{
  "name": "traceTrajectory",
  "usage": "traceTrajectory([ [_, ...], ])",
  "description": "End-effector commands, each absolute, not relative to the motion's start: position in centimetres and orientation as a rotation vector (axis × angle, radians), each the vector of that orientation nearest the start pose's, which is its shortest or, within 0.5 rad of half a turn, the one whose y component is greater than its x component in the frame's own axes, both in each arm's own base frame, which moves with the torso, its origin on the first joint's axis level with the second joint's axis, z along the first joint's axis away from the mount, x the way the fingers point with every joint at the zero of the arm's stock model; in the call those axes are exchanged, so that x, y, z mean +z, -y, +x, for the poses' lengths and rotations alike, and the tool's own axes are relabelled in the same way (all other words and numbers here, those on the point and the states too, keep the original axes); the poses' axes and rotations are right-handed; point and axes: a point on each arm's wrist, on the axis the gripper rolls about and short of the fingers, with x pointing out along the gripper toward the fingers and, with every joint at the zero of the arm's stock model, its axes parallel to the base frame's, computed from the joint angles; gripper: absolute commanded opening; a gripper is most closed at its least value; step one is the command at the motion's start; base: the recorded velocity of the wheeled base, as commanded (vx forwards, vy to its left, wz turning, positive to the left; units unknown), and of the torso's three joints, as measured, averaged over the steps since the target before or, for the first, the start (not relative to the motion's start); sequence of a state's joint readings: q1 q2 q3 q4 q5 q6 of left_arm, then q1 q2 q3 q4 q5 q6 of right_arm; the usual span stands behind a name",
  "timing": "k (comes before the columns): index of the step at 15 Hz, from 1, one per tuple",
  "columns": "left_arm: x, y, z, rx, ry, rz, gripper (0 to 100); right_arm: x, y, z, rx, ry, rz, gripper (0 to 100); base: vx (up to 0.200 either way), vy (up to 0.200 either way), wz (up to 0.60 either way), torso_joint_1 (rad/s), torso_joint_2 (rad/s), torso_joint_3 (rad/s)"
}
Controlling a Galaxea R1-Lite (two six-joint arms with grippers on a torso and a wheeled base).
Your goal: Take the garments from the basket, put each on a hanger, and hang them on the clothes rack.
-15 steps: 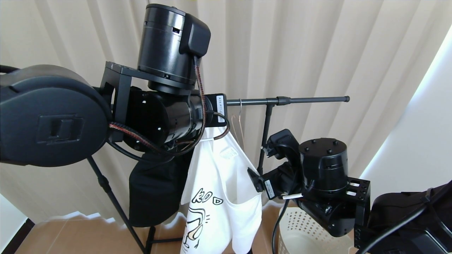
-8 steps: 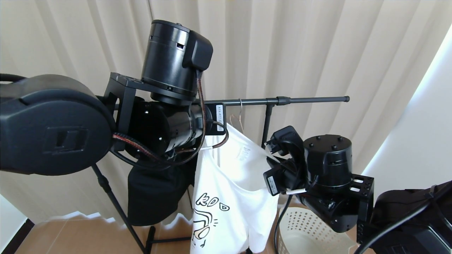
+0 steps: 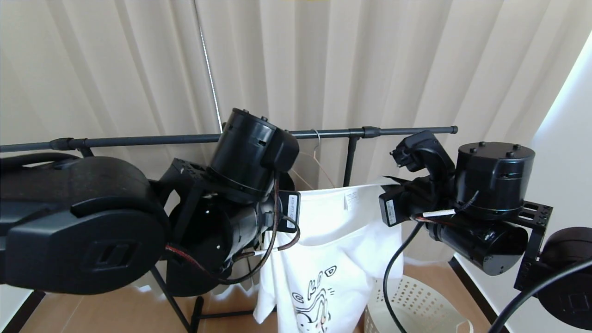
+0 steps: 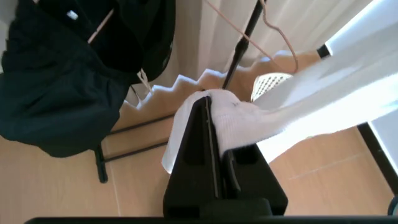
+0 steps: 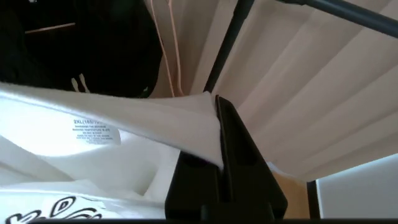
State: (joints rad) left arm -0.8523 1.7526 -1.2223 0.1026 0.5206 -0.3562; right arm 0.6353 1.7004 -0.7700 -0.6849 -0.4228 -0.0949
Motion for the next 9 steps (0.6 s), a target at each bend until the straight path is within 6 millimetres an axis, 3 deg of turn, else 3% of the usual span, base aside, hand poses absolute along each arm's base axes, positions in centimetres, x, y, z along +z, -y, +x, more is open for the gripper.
traceTrajectory([
  [1, 20.2, 24.1, 21.3, -0.247, -0.567, 0.092, 0, 18.5, -16.8, 24.5, 0.217, -0.183, -0.207, 0, 0.0, 0.0, 0.0, 0.0, 0.0, 0.0],
  [2, 19.7, 24.1, 20.8, -0.256, -0.579, 0.107, 0, 18.5, -16.6, 24.6, 0.211, -0.18, -0.209, 0, 0.0, 0.0, 0.0, 0.0, 0.0, 0.0],
  [3, 19.5, 24.1, 20.6, -0.261, -0.584, 0.116, 100, 18.6, -16.3, 24.8, 0.2, -0.178, -0.218, 0, 0.0, 0.0, 0.0, 0.0, 0.0, 0.0],
  [9, 19.6, 24.1, 20.5, -0.262, -0.583, 0.112, 100, 20.1, -13.9, 23.7, 0.214, -0.136, -0.237, 0, 0.0, 0.0, 0.0, 0.0, 0.0, 0.0],
])
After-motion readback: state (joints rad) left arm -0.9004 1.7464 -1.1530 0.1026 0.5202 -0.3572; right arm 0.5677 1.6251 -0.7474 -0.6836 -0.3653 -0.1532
